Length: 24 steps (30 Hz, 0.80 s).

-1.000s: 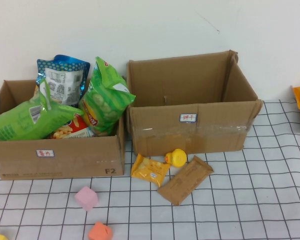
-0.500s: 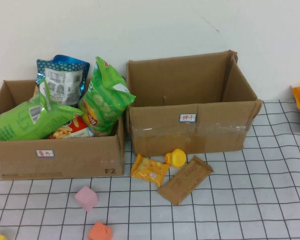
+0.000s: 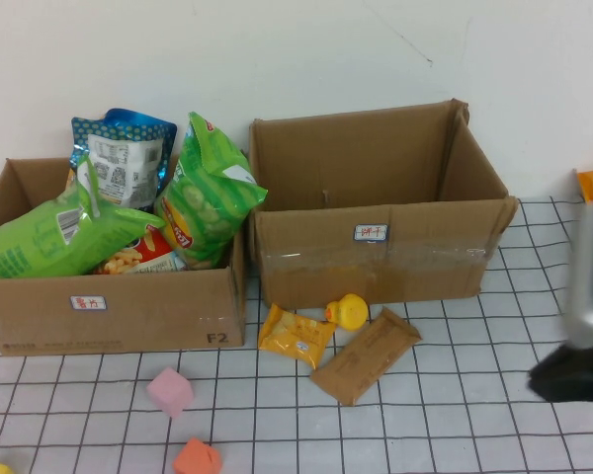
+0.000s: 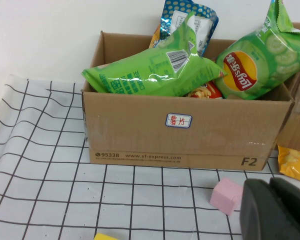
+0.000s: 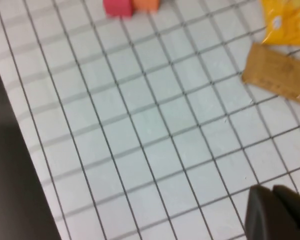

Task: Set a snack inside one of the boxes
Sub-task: Pick up the biscuit

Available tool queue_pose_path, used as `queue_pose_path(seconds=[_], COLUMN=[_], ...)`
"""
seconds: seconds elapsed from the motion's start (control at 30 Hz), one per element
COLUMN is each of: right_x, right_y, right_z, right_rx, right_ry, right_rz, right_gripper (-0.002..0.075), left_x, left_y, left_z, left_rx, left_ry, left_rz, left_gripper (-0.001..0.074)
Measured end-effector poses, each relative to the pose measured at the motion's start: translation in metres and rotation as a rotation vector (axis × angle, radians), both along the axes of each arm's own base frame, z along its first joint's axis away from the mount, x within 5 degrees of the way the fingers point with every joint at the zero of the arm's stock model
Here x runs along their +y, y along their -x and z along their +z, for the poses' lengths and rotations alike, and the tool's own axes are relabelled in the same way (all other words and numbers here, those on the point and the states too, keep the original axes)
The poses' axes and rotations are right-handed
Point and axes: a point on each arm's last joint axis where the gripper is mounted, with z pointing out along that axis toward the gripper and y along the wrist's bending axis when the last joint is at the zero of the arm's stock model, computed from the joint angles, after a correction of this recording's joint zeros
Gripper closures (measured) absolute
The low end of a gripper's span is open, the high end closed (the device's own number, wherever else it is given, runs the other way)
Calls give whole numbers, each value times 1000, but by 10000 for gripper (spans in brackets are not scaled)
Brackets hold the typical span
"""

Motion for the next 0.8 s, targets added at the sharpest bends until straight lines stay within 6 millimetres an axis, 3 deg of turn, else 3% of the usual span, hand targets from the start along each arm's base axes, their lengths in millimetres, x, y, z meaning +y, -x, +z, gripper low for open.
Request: queue_pose_path(seconds=[0.27, 0.63, 0.8], right_x=[66, 154, 171], right_y=[-38, -83, -91], right_z=[-27, -76, -108], right_rx=[14, -105, -125], right_ry=[217, 251, 287], right_rz=[107, 180, 208], right_gripper=[727, 724, 620], left_x=[0, 0, 0], left_y=[0, 0, 0], left_z=[0, 0, 0], left_rx=[0, -1, -1], left_ry=[0, -21, -28], left_rz=[0, -6, -8], left_gripper=[736, 736, 736])
